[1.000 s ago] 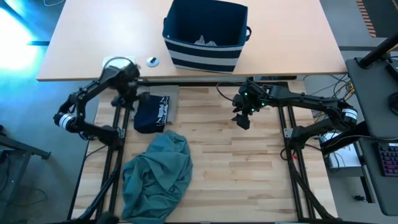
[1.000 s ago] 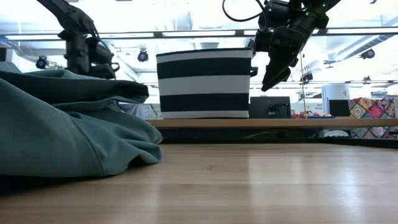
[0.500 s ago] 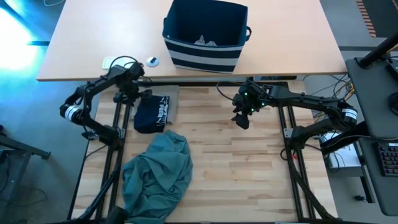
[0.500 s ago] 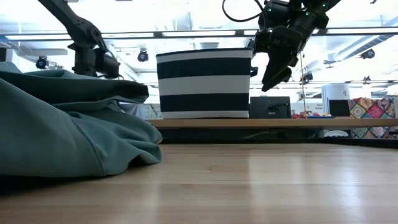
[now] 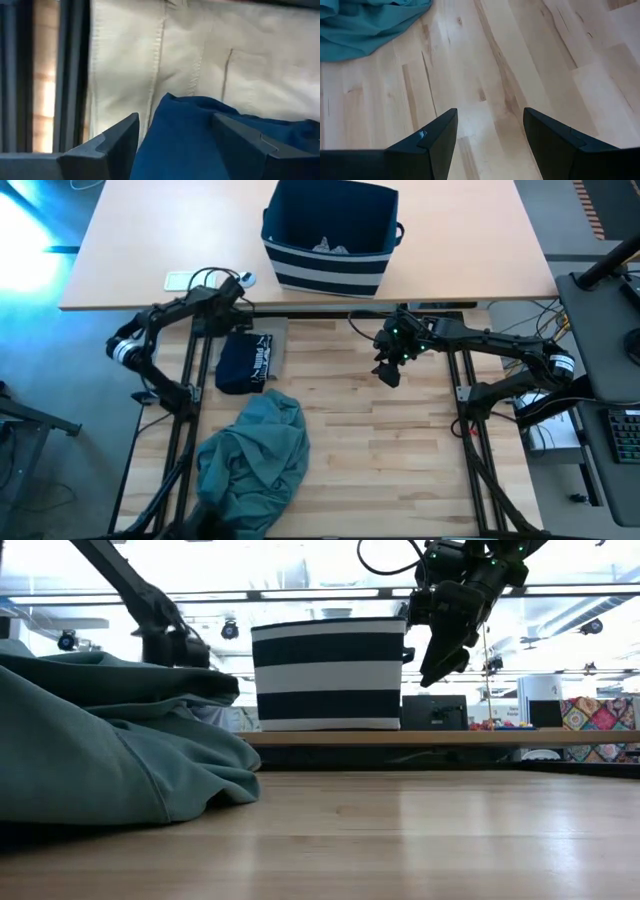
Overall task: Fold Laundry from Bin
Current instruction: Stack the folded black underwear on the folded brown shorts
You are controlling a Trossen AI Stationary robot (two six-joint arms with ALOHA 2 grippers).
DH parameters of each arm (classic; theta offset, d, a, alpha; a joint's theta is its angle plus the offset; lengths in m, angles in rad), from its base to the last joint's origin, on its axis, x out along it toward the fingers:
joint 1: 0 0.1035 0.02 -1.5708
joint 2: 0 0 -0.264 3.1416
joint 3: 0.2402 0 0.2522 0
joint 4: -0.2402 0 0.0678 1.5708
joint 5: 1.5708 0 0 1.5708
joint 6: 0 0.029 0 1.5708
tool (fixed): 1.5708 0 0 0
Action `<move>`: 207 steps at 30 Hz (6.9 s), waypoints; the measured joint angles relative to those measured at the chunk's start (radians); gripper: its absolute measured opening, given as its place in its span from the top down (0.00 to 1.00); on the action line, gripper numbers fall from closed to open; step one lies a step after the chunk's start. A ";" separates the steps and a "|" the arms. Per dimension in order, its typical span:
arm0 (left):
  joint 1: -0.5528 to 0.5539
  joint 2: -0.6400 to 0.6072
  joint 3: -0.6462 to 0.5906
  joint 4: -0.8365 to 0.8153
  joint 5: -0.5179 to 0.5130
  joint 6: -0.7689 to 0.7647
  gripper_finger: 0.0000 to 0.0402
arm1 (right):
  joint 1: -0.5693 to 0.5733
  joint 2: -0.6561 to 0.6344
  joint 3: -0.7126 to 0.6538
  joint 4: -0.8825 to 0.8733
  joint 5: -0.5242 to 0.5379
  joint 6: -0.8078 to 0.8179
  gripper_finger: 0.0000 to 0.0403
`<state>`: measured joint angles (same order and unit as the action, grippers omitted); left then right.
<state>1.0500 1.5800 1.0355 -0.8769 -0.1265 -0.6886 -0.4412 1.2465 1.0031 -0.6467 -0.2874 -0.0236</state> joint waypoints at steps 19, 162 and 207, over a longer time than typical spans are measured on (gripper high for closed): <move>-0.009 0.126 0.107 -0.041 0.039 0.109 0.88 | 0.002 0.000 0.000 -0.025 0.000 0.009 0.46; -0.234 -0.015 -0.085 -0.302 -0.420 -0.807 0.44 | 0.042 -0.002 -0.108 0.061 -0.009 0.102 0.46; -0.548 0.013 0.057 -0.439 -0.110 0.731 0.40 | 0.044 -0.002 -0.108 -0.006 -0.063 0.039 0.46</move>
<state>0.5015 1.5925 1.0923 -1.3162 -0.2363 0.0419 -0.3969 1.2446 0.8953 -0.6530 -0.3509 0.0156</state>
